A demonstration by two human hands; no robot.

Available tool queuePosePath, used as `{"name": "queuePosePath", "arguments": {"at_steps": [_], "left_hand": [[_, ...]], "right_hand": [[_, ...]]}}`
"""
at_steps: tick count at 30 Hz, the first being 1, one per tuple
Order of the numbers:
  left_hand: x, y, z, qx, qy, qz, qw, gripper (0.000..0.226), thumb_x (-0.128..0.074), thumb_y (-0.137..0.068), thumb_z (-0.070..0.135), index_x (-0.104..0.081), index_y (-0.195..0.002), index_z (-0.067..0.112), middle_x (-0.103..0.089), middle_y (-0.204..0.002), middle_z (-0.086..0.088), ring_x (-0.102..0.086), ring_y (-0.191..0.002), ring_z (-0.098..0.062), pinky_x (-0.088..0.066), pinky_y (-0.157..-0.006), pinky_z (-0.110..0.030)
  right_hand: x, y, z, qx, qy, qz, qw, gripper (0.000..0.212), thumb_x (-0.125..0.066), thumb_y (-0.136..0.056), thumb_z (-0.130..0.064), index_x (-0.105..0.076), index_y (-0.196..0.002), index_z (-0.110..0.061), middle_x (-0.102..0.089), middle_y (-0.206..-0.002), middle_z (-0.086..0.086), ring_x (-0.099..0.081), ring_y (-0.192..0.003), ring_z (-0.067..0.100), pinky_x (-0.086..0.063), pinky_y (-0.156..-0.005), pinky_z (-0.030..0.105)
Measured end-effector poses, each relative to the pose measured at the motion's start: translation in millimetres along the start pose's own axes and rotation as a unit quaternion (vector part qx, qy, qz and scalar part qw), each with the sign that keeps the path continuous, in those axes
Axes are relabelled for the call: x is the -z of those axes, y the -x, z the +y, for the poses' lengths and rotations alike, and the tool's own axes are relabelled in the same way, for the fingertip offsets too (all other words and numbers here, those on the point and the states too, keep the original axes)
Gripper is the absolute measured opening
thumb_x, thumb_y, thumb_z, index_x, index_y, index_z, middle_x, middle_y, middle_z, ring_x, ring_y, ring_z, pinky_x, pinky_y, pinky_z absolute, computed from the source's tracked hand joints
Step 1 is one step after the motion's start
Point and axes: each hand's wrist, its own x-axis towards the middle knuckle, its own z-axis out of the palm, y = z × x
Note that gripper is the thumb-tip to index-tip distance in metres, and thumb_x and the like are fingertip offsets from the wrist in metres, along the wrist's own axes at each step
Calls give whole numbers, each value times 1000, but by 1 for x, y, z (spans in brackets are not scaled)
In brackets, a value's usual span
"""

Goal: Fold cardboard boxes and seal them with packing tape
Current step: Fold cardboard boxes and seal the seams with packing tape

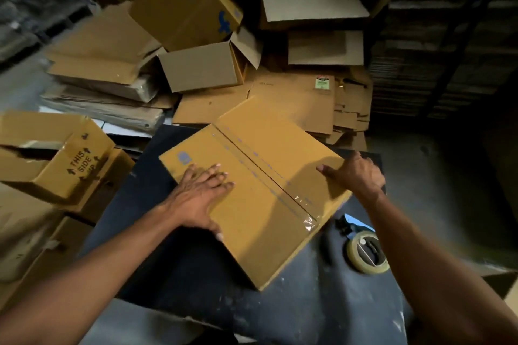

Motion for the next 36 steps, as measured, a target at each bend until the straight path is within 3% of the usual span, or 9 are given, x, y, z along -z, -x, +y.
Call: {"name": "queuePosePath", "arguments": {"at_steps": [7, 10, 14, 20, 22, 24, 28, 31, 36], "left_hand": [[36, -36, -12, 111, 24, 63, 992, 83, -65, -86, 67, -36, -156, 33, -40, -162, 3, -26, -153, -25, -20, -123, -51], [33, -40, 47, 47, 156, 107, 981, 86, -53, -95, 68, -22, -164, 26, -21, -170, -2, -21, -156, -22, -15, -126, -43], [-22, -43, 126, -12, 122, 121, 985, 91, -22, -98, 78, -1, -166, 21, 14, -171, -3, 13, -158, -21, 0, -128, -56], [-64, -48, 137, 8, 22, 191, 981, 80, -26, -106, 63, -4, -165, 16, 14, -171, 0, 12, -159, -21, -5, -125, -60], [-61, -52, 139, 5, 14, 176, 984, 81, -21, -105, 65, 4, -164, 16, 21, -169, 0, 18, -157, -21, 0, -125, -60], [-63, -52, 139, 8, 10, 170, 985, 80, -15, -104, 65, 7, -164, 17, 21, -169, 0, 18, -157, -21, 2, -126, -59], [-61, -47, 139, 28, 34, 195, 980, 79, -12, -102, 64, -8, -166, 17, 7, -173, -2, 5, -159, -23, -6, -126, -60], [-52, -41, 155, 28, 103, 201, 974, 75, -34, -105, 55, -12, -165, 16, 0, -173, -6, -1, -160, -26, -7, -127, -57], [-56, -5, 212, -2, 306, 360, 881, 54, -52, -100, 51, -61, -142, 18, -61, -140, -3, -54, -127, -15, -45, -105, -32]], "right_hand": [[-4, 21, 26, -91, -54, -13, 994, 136, -46, -35, -112, -60, -122, -9, -69, -117, 18, -66, -111, 37, -53, -87, 46], [-24, 24, 36, -77, -66, -44, 994, 132, -31, -25, -117, -68, -96, -12, -74, -83, 11, -72, -78, 30, -59, -78, 42], [-34, 54, 56, 38, -114, -85, 989, 87, -46, -71, -98, -65, -82, -14, -71, -57, 1, -71, -59, 20, -60, -68, 37], [-68, 61, 144, 85, -186, -127, 971, 68, -35, -98, -75, -68, -106, -16, -73, -105, 8, -67, -101, 29, -50, -90, 40], [-78, 55, 163, 106, -76, -153, 980, 41, -52, -99, -52, -64, -127, -24, -71, -125, 5, -66, -112, 28, -51, -95, 40], [-80, 51, 168, 154, 63, -154, 974, 50, -60, -89, -32, -57, -139, -35, -62, -141, -3, -61, -124, 25, -49, -97, 37], [-83, 46, 161, 202, 192, -126, 952, 58, -66, -89, -37, -50, -144, -41, -58, -138, -3, -55, -131, 26, -44, -102, 43], [-93, 47, 166, 212, 212, -137, 944, 45, -66, -90, -34, -58, -134, -33, -58, -126, 4, -61, -119, 30, -49, -92, 37], [-107, 64, 185, 205, 72, -159, 963, 45, -69, -85, -25, -53, -125, -12, -56, -121, 12, -63, -107, 40, -48, -80, 40]]}}
